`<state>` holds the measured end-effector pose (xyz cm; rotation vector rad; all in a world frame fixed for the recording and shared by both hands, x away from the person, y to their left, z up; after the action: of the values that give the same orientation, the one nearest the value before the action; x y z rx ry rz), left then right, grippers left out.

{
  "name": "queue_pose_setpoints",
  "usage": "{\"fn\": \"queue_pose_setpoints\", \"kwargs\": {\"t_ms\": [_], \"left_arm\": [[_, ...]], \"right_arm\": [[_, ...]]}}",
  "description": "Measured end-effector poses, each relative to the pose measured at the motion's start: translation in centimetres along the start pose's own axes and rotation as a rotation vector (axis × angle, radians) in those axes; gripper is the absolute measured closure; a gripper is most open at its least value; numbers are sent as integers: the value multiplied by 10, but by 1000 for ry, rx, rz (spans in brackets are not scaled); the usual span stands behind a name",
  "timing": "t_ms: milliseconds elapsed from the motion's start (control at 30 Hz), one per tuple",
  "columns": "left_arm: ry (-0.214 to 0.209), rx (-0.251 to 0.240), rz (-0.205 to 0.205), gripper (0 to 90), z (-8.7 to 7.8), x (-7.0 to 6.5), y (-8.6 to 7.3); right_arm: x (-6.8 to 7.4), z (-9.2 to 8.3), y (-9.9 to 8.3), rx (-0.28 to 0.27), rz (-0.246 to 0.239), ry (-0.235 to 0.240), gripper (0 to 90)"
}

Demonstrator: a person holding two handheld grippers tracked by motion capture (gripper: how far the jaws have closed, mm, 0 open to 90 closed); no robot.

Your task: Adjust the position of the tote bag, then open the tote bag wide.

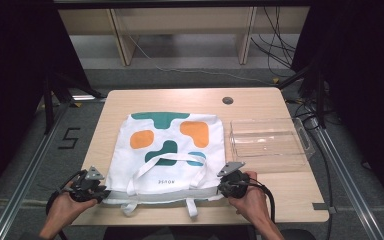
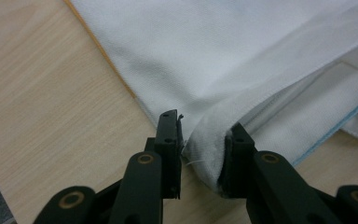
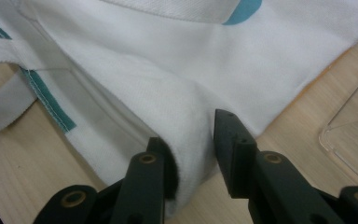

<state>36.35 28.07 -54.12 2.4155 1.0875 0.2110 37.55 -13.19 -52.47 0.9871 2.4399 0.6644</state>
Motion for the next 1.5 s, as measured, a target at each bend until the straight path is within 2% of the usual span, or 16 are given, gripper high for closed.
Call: {"fn": "queue_pose_setpoints", "kwargs": {"t_ms": [200, 233, 300, 367, 500, 600, 667, 767, 900, 967, 1033, 1133, 1167, 1233, 1300, 1500], "left_arm": [[-15, -3, 6, 646, 4, -2, 2], [-11, 1, 20, 669, 4, -2, 2], [-17, 6, 22, 765, 3, 0, 2], [-30, -12, 25, 800, 3, -1, 3], [-13, 1, 68, 830, 1, -1, 4], [-15, -31, 40, 833, -3, -1, 5], [-19, -45, 44, 835, -8, -1, 7], [-16, -95, 51, 837, -18, -1, 10], [-12, -128, 51, 836, -22, -3, 13], [7, -145, 49, 835, -28, -1, 15], [-8, -185, 30, 835, -35, -3, 18], [-7, -205, 49, 835, -51, -1, 26], [-11, -216, 38, 834, -56, -1, 29], [-8, -229, 37, 833, -61, 0, 31], [-1, -228, 63, 835, -72, 1, 36], [12, -309, 99, 841, -103, 1, 57]], "right_arm": [[-2, 1, 0, 12, -10, 5, 700], [-2, 4, 1, -9, -6, -4, 701], [-1, 2, 0, 27, -4, 16, 716], [-1, 2, 0, 26, -10, 18, 730], [-2, 2, 1, 16, -31, 15, 778], [-1, -2, 3, -5, -19, 10, 807], [-2, -4, 4, -3, -30, 10, 812], [-3, -8, 8, -41, -1, 23, 822], [-5, -15, 11, -44, 16, 39, 827], [-6, -18, 14, -65, 11, 37, 831], [-8, -23, 18, -78, 22, 42, 834], [-14, -33, 26, -105, 25, 53, 843], [-16, -34, 30, -143, 23, 37, 845], [-18, -39, 32, -128, 13, 51, 847], [-23, -51, 45, -162, 3, 52, 853], [-42, -80, 75, -191, -36, 47, 855]]}}
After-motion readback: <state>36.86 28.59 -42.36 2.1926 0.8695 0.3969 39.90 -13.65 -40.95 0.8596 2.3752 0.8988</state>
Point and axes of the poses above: each handheld gripper's, and its own axes: z roughly forward along the jaws, y roughly out of its top, x roughly to its left, the point moved 6 cm from there along z, roughly forward along the jaws, and after that the axes turned 8 degrees about -y, right-handed, at the moved point
